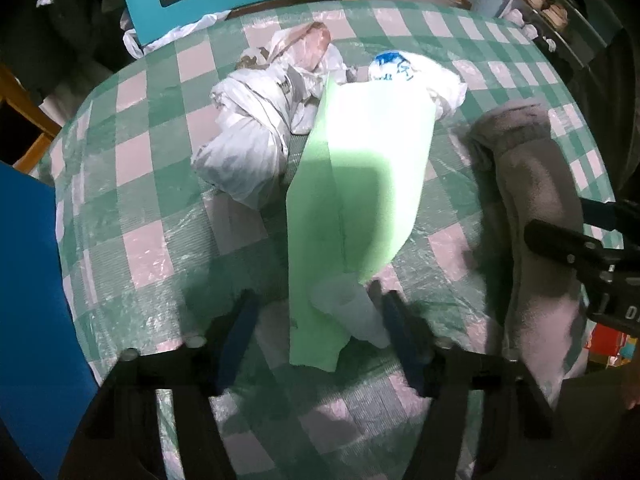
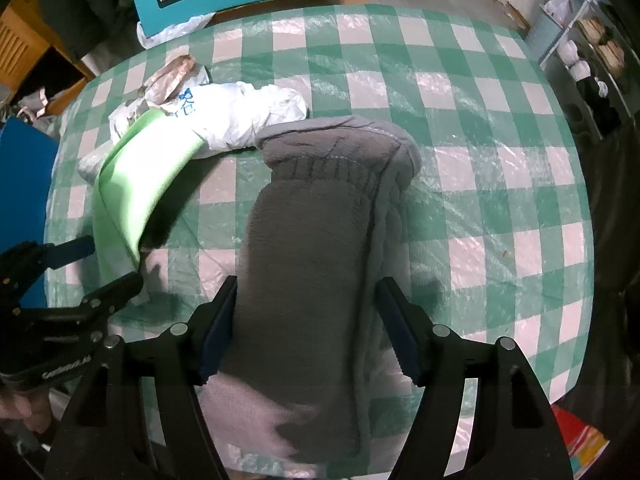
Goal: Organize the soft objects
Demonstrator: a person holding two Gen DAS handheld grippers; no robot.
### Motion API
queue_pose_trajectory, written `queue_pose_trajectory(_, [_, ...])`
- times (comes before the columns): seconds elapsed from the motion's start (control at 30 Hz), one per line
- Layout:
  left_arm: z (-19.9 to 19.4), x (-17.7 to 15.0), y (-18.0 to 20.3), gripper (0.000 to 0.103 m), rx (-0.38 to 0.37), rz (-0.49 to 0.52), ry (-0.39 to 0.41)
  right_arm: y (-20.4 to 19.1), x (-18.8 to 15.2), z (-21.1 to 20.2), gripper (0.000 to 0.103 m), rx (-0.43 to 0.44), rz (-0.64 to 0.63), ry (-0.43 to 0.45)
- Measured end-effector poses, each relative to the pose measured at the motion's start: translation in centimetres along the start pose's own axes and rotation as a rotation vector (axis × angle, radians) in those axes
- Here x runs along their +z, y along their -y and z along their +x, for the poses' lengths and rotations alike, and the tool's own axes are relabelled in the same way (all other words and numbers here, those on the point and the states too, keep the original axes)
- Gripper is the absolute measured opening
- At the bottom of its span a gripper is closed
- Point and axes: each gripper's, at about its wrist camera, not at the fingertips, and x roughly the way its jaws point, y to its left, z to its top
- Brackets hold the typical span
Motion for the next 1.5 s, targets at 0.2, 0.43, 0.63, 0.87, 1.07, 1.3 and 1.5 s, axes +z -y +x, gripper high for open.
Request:
queue_pose_trajectory(0.2, [-0.2,-0.3,-0.1,0.025,-0.054,0.008,0.013,0.0,0.0,0.1,0.071,-0.001,-0.003,-0.005])
queue_pose_trajectory(0.43, [-1.2,-1.0,-1.9,0.025,-0.081,-0.006,0.004,0.0,0.1,0.4,0.072,-0.005,-0.001,-0.011])
queue_pose_trajectory(0.63, [-1.9,-2.2,-3.5,0.025,-0.094,-0.008,-0.009,-0.4,0.2,0.3,0.072,-0.014,-0.006,-0.009])
queue_pose_trajectory(0.87, [-3.1,-3.7,-4.3,0.033,-0.11,-0.018,-0.013,-0.8,0.2,0.7,0.072,-0.031,-0.016,-0.016])
queue_pose_trajectory(1.07, [-3.3,-4.2,-3.9,0.054,-0.048,0.009,-0.007,-0.9,0.0,0.8,0.072,-0.036,-0.019,-0.014])
queue_pose_trajectory(1.3, [-3.9,-4.0,-3.3,0.065,0.017,0.013,0.029,-0.7,-0.2,0.7,0.072,-0.033,-0.014,-0.015])
queue_pose_trajectory(1.5, [-4.1,-3.4,-2.5,0.065,-0.043,0.007,0.057,-0.3,-0.4,0.9,0.073,-0.027,-0.009,-0.018])
